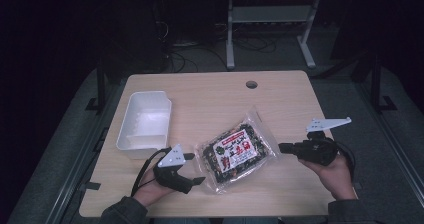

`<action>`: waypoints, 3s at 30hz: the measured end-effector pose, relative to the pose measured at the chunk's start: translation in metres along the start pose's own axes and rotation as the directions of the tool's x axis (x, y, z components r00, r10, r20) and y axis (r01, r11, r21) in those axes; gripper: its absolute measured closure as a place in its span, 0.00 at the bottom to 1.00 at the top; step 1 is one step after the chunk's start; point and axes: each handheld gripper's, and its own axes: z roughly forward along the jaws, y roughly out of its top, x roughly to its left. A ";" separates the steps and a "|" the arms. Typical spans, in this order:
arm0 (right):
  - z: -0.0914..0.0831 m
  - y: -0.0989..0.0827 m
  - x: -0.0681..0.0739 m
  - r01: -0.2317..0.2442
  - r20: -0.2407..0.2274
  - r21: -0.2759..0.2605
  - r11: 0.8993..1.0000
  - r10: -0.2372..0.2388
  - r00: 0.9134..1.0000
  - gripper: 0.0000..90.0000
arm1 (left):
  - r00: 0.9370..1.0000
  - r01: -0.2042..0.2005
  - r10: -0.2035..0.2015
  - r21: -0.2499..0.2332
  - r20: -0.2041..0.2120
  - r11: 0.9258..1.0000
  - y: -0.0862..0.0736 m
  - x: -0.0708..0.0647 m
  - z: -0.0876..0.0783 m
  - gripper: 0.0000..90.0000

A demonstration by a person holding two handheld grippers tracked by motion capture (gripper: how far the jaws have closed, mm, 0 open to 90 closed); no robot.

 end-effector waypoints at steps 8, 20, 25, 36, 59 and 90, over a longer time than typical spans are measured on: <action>-0.022 0.032 0.009 0.092 -0.060 -0.005 0.996 -0.093 0.994 1.00 | 0.998 0.049 -0.049 0.005 0.025 0.999 0.009 0.011 0.016 0.23; -0.046 0.063 0.022 0.210 -0.131 0.009 0.978 -0.207 0.969 1.00 | 0.989 0.092 -0.091 -0.005 0.120 0.996 0.016 0.015 0.045 0.24; -0.045 0.065 0.020 0.209 -0.158 0.000 0.978 -0.206 0.966 1.00 | 0.973 0.116 -0.117 0.019 0.199 0.993 0.016 0.023 0.057 0.28; -0.041 0.067 0.013 0.188 -0.162 -0.043 0.981 -0.193 0.968 1.00 | 0.917 0.166 -0.176 0.059 0.358 0.984 0.016 0.037 0.071 0.44; -0.030 0.051 -0.008 0.082 -0.070 -0.120 0.989 -0.090 0.993 0.72 | 0.947 0.013 -0.019 0.021 0.321 1.000 0.014 0.018 0.041 0.85; 0.046 -0.002 0.002 0.012 -0.208 -0.131 0.991 -0.039 0.977 0.45 | 0.953 -0.017 0.011 0.018 0.302 1.000 0.014 0.015 0.039 0.85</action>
